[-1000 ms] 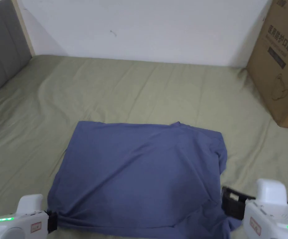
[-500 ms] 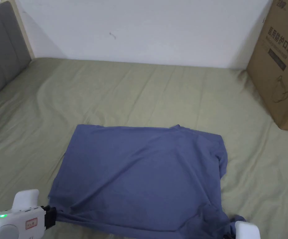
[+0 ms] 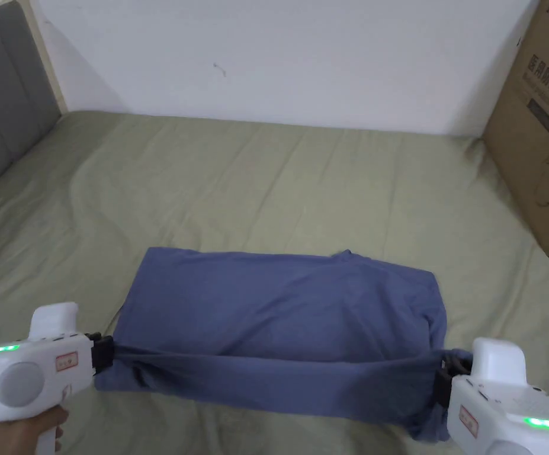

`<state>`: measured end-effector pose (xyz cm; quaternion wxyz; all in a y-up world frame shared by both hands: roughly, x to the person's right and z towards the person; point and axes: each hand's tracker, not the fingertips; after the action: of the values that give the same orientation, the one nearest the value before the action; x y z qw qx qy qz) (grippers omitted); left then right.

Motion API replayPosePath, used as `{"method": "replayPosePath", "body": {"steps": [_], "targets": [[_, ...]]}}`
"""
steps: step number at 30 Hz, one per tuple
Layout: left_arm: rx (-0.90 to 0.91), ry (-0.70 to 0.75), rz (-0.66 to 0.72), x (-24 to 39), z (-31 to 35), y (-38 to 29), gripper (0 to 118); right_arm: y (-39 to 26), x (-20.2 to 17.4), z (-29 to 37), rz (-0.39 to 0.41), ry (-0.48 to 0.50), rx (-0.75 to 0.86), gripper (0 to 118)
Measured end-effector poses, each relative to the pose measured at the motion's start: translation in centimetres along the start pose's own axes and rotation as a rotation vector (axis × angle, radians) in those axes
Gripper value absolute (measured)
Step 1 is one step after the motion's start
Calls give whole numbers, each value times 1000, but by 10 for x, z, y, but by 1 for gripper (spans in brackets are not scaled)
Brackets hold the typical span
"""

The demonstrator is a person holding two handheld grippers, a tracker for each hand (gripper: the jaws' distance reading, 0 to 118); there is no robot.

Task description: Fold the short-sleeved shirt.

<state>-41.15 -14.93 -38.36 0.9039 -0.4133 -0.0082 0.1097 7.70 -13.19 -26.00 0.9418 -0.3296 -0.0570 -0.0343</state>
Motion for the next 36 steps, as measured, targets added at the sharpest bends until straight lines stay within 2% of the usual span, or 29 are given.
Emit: {"method": "replayPosePath", "body": {"steps": [7,14,16,17,18,21,22,23,24,30,36], "targets": [[-110,28,-53,12,-90,25,5,14,-1,-95,19,-43,-132,3],[-224,69,-112,15,-155,15,5,-7,15,-167,-108,-49,-329,4],[-225,63,-96,15,-155,14,15,-10,16,-167,-137,-45,-321,4],[-217,65,-90,14,-153,14,26,-9,16,-164,-142,-46,-306,4],[-215,61,-83,14,-150,16,52,-7,16,-159,-140,-45,-305,14],[-222,51,-66,15,-134,25,76,5,15,-141,-137,-24,-272,41],[-201,45,-61,17,-124,28,94,9,14,-131,-148,2,-244,69],[-131,19,-52,20,-109,34,101,16,13,-119,-157,23,-208,94],[-74,-14,-45,25,-91,41,101,23,12,-104,-157,32,-156,106],[248,-82,-103,61,32,76,101,74,-6,3,-97,61,168,105],[595,-51,-197,96,132,71,99,87,-33,90,15,-23,458,104]]}}
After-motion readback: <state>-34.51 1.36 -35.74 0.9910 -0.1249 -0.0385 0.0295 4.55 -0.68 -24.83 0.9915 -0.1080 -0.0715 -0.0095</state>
